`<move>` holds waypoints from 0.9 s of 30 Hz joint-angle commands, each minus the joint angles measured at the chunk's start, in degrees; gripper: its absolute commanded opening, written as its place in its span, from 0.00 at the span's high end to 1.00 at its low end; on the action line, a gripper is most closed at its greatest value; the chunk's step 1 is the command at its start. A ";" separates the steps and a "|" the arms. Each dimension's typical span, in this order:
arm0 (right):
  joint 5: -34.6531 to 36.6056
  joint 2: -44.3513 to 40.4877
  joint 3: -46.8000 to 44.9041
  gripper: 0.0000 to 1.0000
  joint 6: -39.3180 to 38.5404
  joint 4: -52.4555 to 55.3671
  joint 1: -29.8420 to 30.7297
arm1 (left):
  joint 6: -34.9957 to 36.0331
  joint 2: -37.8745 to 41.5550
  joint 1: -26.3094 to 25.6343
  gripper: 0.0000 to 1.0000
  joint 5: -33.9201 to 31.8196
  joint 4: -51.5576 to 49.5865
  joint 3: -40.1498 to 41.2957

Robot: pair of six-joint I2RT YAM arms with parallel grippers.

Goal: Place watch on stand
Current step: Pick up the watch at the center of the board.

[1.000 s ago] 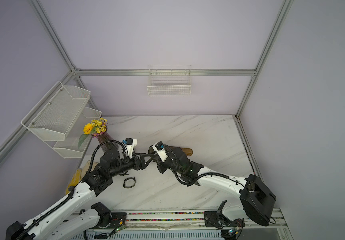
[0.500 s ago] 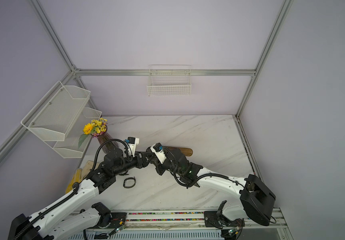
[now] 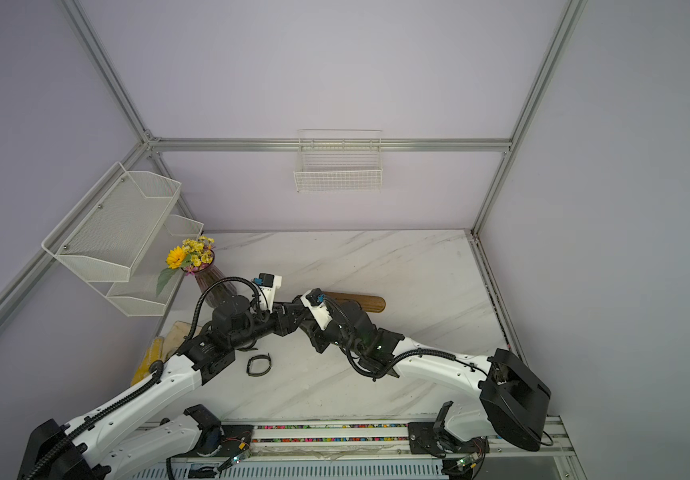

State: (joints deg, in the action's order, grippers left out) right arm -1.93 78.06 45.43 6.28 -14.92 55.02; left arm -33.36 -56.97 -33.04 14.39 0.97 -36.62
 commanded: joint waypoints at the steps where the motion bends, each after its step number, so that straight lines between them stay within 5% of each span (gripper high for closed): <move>1: 3.04 -3.85 -1.50 0.50 1.38 -0.05 -0.42 | 6.59 -0.75 -0.56 0.57 -1.66 -0.98 -3.13; 7: 6.10 -14.74 -4.25 0.44 4.86 10.14 -4.69 | 16.14 -3.76 -0.77 0.57 -2.25 -0.93 -4.34; 18: 6.10 -25.61 -4.47 0.24 0.37 23.69 -7.71 | 36.01 -11.84 -2.91 0.55 15.62 11.69 -2.64; 27: -3.90 -27.71 -0.64 0.25 -5.69 27.87 -7.85 | 51.78 -15.93 0.80 0.56 30.25 -4.40 -12.51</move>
State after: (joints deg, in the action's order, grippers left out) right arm -0.40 49.89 42.72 4.01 10.04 47.29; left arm 10.66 -73.78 -33.56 37.23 -0.27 -44.73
